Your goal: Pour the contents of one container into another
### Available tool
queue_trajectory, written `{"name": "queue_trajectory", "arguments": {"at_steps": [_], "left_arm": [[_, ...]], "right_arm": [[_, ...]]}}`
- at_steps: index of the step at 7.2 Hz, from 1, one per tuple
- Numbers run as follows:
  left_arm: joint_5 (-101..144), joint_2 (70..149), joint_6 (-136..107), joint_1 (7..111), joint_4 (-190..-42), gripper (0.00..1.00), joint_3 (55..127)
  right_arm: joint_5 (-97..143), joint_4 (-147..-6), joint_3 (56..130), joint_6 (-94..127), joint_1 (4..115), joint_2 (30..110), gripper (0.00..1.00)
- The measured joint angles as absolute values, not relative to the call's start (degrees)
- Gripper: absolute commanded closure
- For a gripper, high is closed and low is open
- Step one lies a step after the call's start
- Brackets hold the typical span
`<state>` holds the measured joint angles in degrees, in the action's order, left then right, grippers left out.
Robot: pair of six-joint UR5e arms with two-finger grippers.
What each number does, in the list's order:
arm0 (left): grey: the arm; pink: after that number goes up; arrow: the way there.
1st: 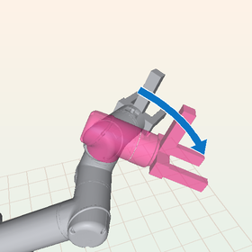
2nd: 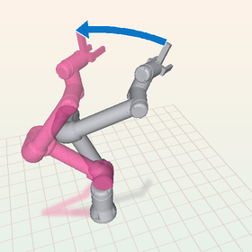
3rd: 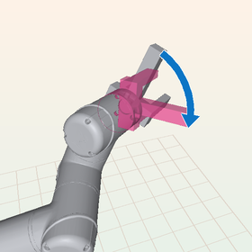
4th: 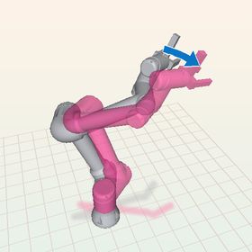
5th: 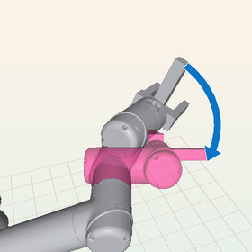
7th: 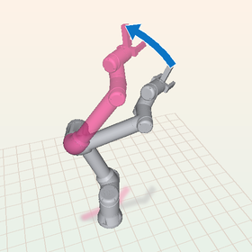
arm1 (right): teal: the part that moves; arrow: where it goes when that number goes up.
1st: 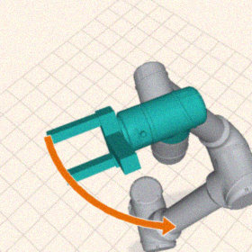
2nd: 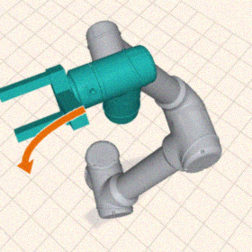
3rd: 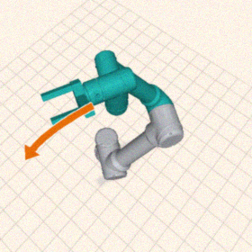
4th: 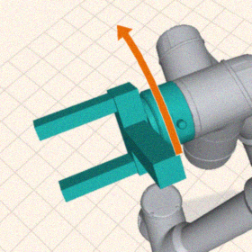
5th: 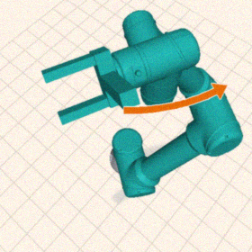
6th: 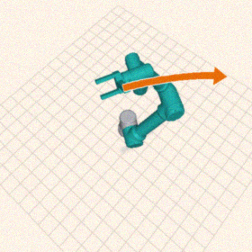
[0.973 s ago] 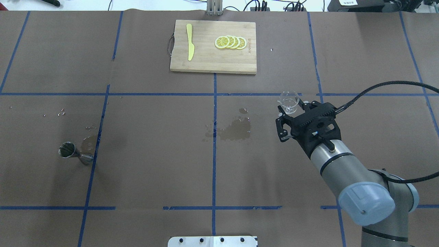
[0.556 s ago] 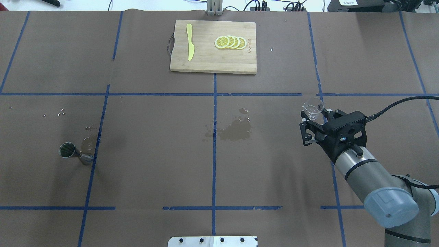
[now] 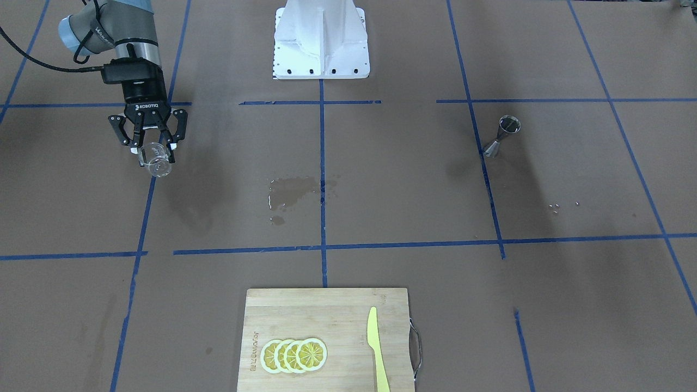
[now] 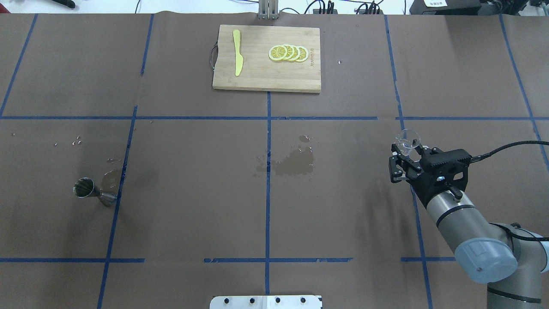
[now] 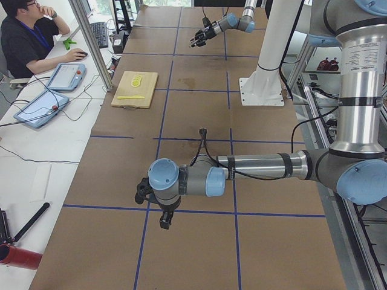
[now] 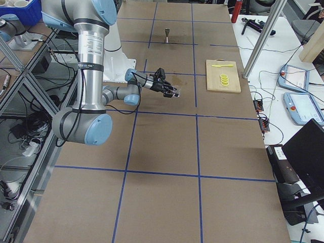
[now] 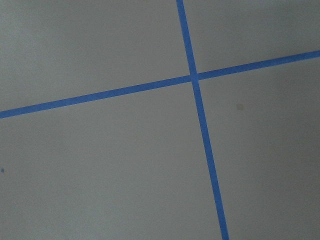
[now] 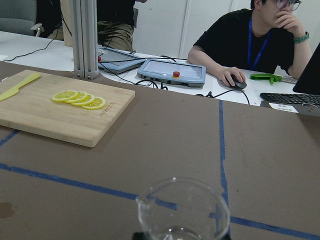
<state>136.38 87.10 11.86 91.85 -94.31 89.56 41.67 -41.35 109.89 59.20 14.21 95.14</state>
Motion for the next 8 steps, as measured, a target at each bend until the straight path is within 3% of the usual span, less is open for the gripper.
{"name": "queue_trajectory", "arguments": {"at_steps": [8], "left_arm": [[136.4,87.08,11.78,91.84,-94.31,0.0,89.95]], "right_arm": [[31.78,-36.15,100.57,68.31,4.71,95.27,1.0]]}}
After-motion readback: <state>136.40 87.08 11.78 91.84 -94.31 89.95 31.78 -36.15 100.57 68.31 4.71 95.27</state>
